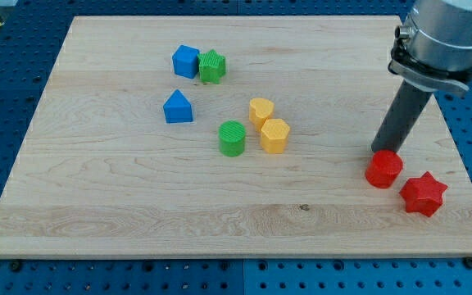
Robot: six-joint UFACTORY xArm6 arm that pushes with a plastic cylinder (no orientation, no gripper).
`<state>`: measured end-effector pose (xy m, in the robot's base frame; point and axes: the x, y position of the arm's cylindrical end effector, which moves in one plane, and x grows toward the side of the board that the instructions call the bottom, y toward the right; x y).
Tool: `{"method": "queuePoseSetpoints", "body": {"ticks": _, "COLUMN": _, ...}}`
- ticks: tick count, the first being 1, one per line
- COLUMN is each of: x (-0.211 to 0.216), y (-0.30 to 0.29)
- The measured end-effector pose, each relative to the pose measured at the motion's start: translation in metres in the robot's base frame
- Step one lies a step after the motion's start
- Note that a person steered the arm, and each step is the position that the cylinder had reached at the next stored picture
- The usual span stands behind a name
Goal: Move the green circle into the yellow hexagon
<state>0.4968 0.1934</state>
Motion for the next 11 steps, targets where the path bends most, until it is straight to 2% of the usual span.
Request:
{"method": "queuePoseSetpoints", "body": {"ticks": 1, "x": 0.003, "y": -0.022}}
{"method": "queuePoseSetpoints", "body": {"ticks": 3, "x": 0.025, "y": -0.189}}
{"method": "queuePoseSetpoints", "body": {"ticks": 4, "x": 0.016, "y": -0.293}}
{"method": "queuePoseSetpoints", "body": {"ticks": 5, "x": -0.021, "y": -0.307}}
{"method": "queuePoseSetpoints", "body": {"ticks": 6, "x": -0.024, "y": -0.287}}
{"method": "queuePoseSetpoints", "body": {"ticks": 9, "x": -0.025, "y": -0.164}}
{"method": "queuePoseSetpoints", "body": {"ticks": 11, "x": -0.054, "y": -0.108}}
